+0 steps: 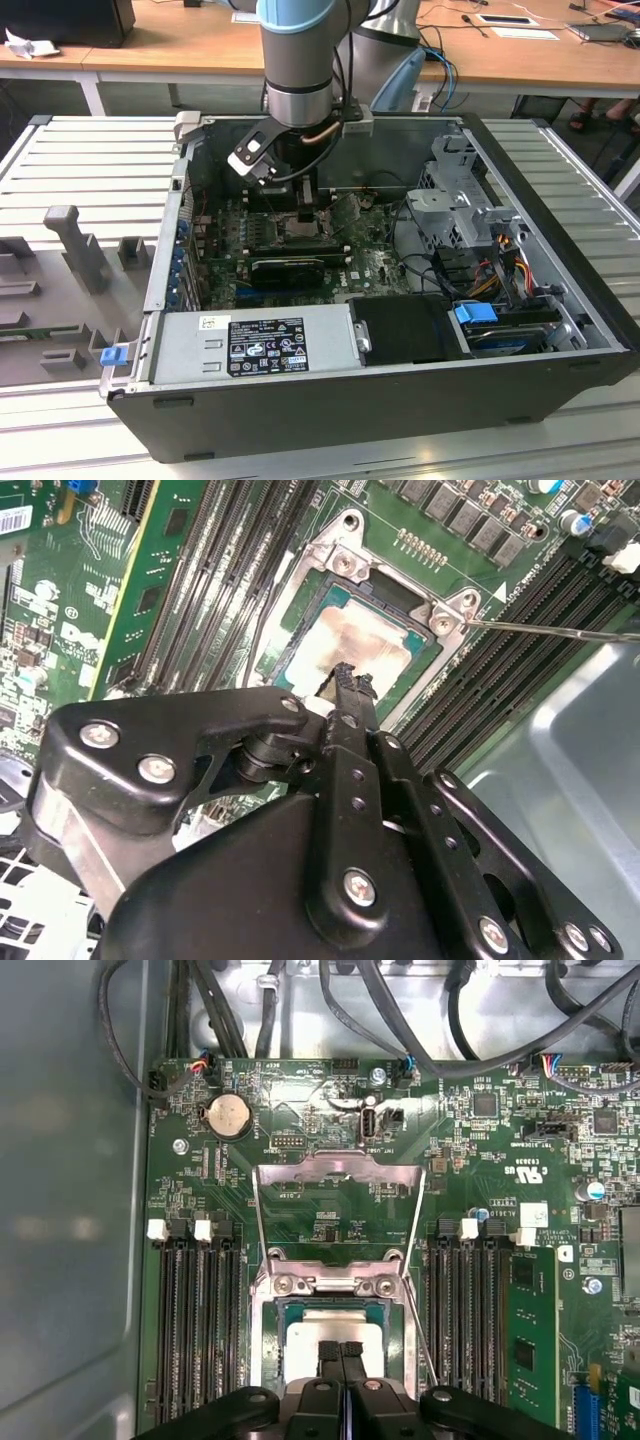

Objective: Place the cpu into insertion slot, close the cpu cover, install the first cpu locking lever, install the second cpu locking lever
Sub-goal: 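Close the cpu cover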

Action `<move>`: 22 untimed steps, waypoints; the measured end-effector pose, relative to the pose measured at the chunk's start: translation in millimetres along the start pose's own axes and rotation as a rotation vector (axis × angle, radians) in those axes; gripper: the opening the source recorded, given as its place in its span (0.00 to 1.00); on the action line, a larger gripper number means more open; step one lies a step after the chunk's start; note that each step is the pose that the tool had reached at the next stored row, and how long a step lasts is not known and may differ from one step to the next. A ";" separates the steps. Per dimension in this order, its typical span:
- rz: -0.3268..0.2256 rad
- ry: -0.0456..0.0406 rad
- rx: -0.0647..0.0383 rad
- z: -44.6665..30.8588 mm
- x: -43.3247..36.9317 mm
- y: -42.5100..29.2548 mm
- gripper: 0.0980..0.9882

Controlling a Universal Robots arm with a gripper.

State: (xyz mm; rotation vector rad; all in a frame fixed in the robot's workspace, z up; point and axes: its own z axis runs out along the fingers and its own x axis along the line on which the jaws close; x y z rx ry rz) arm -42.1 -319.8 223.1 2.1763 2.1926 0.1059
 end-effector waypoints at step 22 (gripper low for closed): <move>0.000 0.0006 0.000 -26.1 0.3 5.7 0.01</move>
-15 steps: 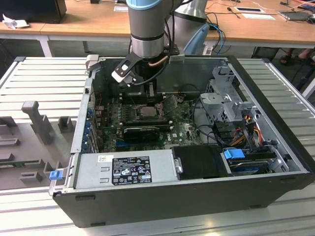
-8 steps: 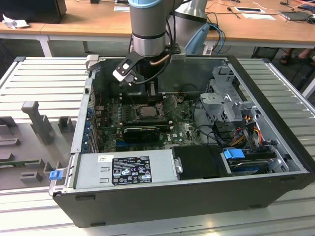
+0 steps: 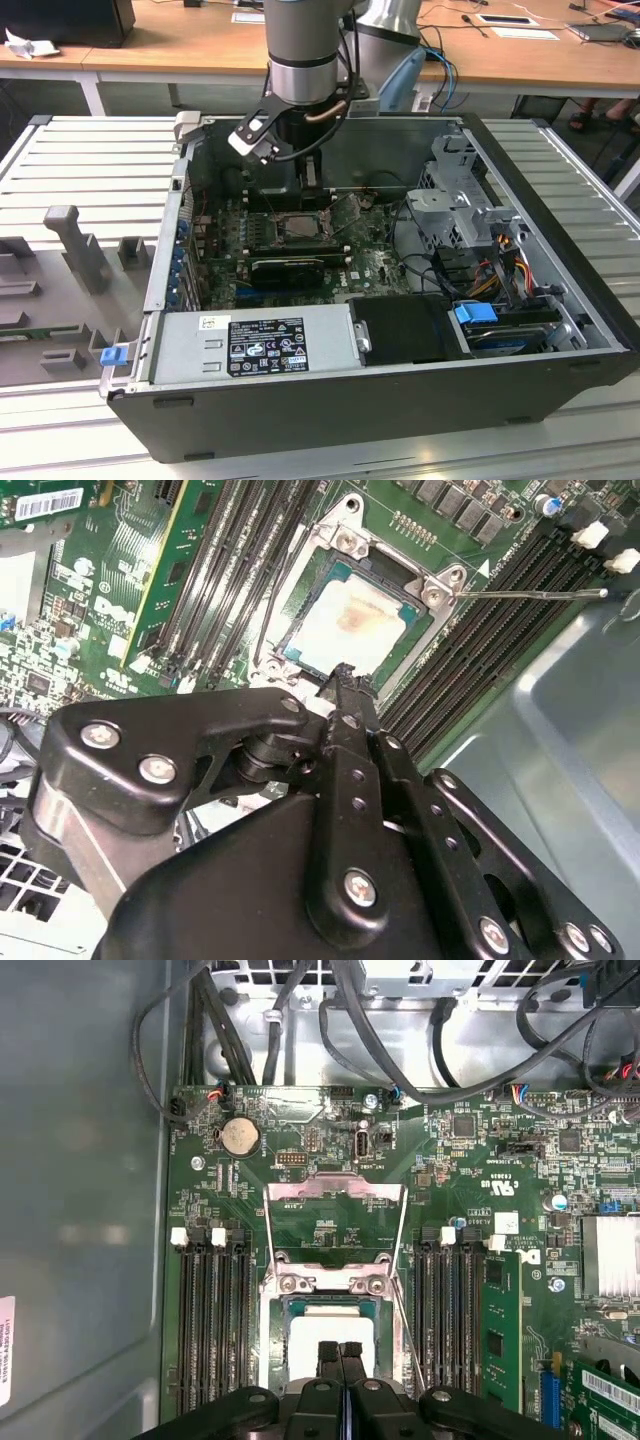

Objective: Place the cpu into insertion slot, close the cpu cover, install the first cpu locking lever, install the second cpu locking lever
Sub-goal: 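Close the cpu cover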

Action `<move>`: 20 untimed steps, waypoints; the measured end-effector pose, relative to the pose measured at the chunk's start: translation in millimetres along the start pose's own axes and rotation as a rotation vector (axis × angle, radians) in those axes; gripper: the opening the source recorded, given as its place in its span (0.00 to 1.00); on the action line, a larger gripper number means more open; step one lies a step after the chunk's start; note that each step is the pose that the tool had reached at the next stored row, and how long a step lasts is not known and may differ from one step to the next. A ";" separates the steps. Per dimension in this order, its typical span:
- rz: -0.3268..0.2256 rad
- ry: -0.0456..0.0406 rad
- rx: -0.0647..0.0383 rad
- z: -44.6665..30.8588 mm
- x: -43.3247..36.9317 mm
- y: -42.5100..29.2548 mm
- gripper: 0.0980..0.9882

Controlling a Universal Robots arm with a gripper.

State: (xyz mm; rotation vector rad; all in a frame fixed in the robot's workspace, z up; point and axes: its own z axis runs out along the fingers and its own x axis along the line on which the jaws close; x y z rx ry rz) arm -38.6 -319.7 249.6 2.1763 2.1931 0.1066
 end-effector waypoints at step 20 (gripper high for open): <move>0.000 -0.0003 0.001 -9.3 -0.1 25.7 0.01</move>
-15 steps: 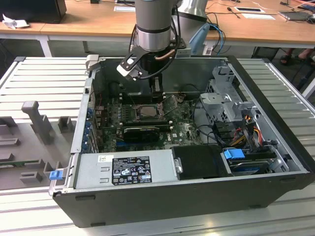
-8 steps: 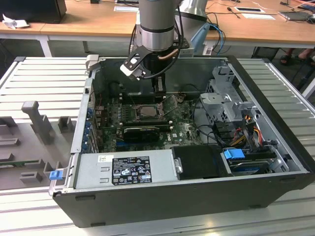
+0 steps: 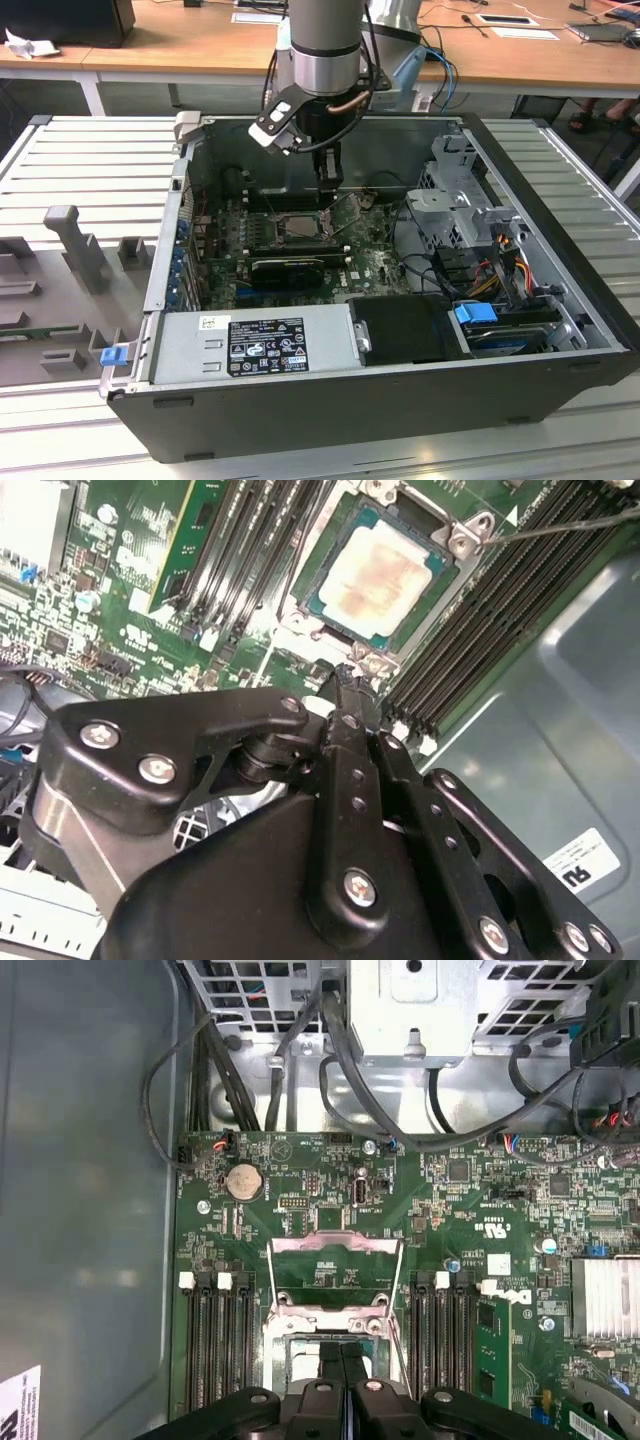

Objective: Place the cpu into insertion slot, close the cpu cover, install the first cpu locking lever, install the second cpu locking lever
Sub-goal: 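Close the cpu cover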

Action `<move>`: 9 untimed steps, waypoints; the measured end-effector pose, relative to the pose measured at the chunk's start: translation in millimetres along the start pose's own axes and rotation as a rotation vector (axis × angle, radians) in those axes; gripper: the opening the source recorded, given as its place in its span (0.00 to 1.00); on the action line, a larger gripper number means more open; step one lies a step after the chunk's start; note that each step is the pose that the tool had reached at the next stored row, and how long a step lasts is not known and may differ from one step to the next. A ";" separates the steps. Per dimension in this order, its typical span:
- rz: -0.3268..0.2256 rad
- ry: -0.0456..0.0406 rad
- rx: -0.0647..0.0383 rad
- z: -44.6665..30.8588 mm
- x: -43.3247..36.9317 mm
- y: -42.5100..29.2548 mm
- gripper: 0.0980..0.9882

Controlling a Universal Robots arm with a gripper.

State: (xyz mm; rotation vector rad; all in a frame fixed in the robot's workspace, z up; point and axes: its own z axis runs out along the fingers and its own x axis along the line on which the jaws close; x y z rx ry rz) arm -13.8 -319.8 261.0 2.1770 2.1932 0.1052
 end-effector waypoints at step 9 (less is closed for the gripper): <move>0.000 -0.0001 0.001 1.9 -0.2 22.6 0.01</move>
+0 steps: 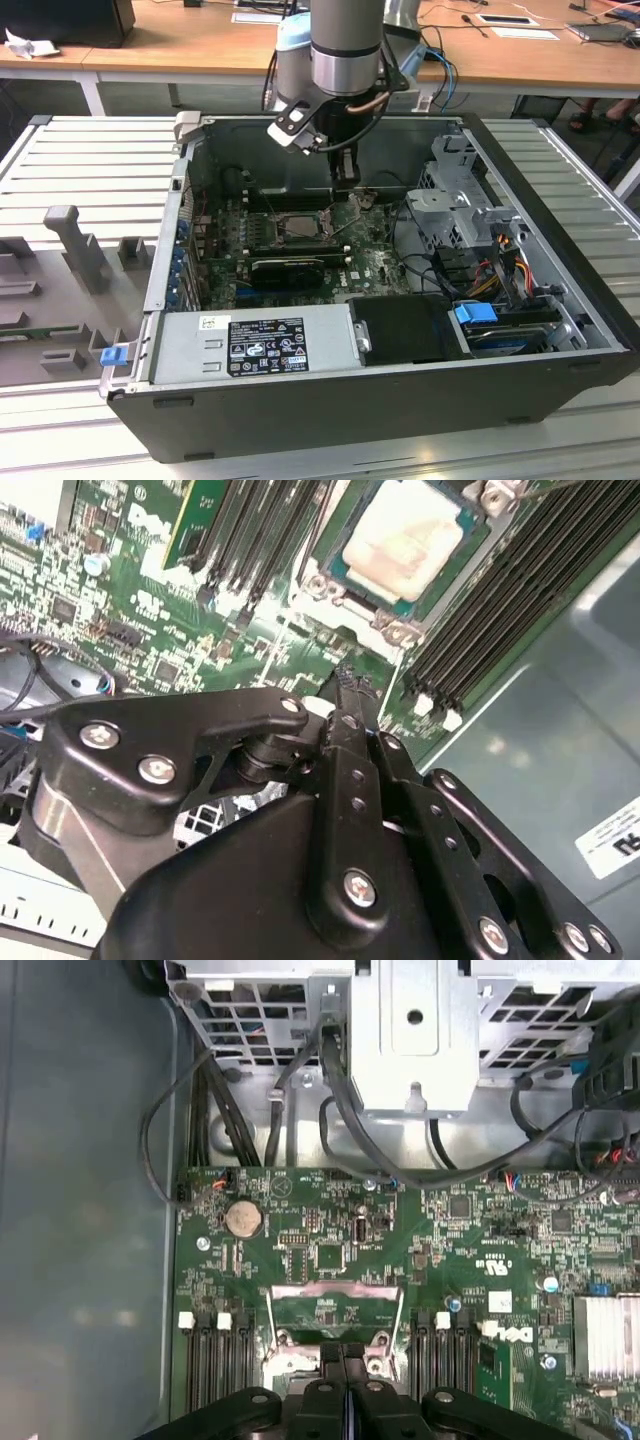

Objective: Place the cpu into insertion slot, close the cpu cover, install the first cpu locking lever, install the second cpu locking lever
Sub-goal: 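Close the cpu cover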

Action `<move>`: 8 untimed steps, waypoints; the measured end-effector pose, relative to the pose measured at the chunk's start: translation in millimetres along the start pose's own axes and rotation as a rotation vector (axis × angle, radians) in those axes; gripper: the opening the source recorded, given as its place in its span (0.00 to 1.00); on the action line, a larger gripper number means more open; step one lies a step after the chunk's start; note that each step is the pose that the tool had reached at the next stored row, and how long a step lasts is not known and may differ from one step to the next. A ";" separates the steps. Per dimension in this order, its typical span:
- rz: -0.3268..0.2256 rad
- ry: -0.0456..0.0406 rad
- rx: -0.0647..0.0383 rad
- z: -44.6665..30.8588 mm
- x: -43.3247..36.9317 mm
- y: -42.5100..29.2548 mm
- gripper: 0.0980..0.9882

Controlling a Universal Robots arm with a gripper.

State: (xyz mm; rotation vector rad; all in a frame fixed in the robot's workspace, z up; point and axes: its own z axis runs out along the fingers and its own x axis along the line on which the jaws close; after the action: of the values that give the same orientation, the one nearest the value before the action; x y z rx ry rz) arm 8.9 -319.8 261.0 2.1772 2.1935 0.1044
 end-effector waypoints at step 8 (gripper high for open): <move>0.000 0.0022 0.006 3.3 -1.0 31.3 0.01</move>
State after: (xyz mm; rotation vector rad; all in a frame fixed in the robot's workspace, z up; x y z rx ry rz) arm 40.3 -320.5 260.3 2.1817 2.1978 0.0999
